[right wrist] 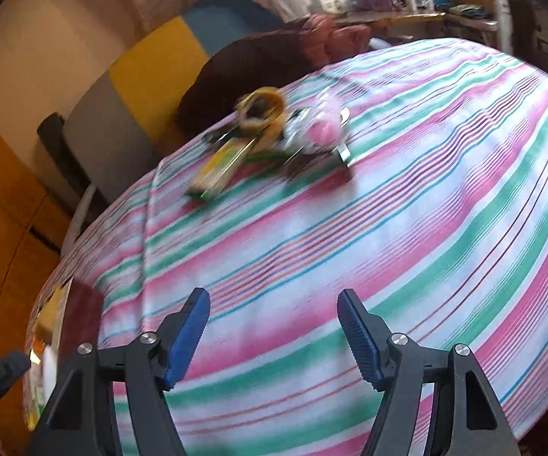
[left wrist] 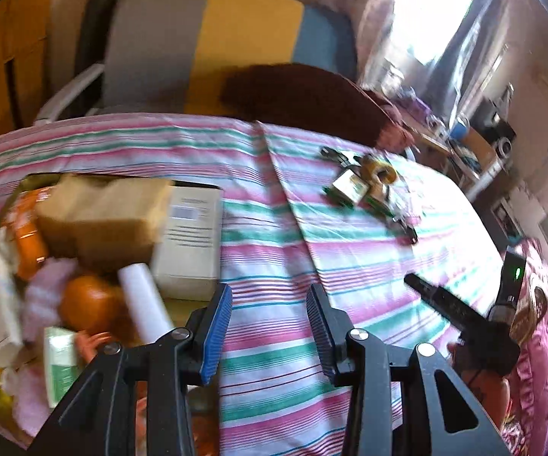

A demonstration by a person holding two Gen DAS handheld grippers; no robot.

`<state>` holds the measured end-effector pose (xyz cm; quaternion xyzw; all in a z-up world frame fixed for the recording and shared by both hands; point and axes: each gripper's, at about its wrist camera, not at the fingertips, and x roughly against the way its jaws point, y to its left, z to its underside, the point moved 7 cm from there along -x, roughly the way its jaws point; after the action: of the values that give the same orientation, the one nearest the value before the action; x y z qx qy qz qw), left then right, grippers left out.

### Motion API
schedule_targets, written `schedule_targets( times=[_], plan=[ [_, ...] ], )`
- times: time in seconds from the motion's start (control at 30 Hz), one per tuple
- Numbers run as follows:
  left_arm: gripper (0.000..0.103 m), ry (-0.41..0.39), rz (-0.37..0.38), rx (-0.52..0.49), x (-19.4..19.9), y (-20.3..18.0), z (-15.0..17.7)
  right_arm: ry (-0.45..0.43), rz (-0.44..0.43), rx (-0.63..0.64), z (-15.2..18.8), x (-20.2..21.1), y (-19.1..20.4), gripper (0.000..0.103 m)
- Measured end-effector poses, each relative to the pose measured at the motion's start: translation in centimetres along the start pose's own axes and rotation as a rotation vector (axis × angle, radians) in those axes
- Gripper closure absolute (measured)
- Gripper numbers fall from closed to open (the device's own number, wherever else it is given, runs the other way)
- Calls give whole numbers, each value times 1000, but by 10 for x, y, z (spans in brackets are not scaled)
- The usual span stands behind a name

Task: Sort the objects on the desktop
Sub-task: 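Withdraw both tools toward the pink curler and metal clip, then grasp the pink curler with the left tool while the right tool grasps the metal clip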

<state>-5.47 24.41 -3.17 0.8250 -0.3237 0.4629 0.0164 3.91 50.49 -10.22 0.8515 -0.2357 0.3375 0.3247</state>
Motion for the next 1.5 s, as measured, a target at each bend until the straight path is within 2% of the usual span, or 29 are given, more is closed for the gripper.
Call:
schedule_targets(
  times=[0.1, 0.2, 0.33, 0.4, 0.5, 0.63, 0.67, 0.77, 0.83, 0.9, 1.17, 1.23, 1.3, 1.4, 1.5],
  plan=[
    [62, 22, 9, -53, -16, -23, -2, -26, 32, -15, -20, -5, -17, 31],
    [62, 61, -19, -106, -35, -40, 0, -32, 48, -24, -41, -15, -29, 31],
    [62, 130, -147, -185, -62, -52, 5, -61, 57, -42, -74, -27, -36, 25],
    [62, 155, -176, -204, -71, -55, 8, -74, 80, -34, -94, -38, -38, 22],
    [62, 181, -179, -203, -79, -58, 12, -40, 114, -18, -119, -67, -38, 22],
    [62, 192, -174, -188, -80, -59, 14, -1, 187, 16, -129, -89, -41, 22],
    [62, 192, -172, -188, -80, -60, 14, 7, 182, 27, -130, -94, -40, 25],
    [62, 195, -176, -193, -79, -60, 16, 38, 202, 84, -126, -105, -37, 41],
    [62, 198, -174, -192, -81, -60, 16, 27, 207, 141, -122, -103, -35, 55],
    [62, 203, -168, -185, -82, -59, 17, 30, 193, 170, -115, -98, -32, 58],
    [62, 207, -140, -154, -82, -58, 19, 53, 89, 216, -58, -57, -23, 58],
    [62, 207, -128, -144, -82, -59, 20, 70, 33, 243, -38, -44, -15, 55],
    [62, 207, -103, -132, -81, -61, 20, 69, -6, 250, -26, -30, -11, 40],
    [62, 201, -64, -118, -79, -67, 20, -5, -28, 186, -21, -6, -19, 33],
    [62, 188, -12, -112, -76, -79, 15, -84, -39, 61, -22, 12, -41, 30]
  ],
)
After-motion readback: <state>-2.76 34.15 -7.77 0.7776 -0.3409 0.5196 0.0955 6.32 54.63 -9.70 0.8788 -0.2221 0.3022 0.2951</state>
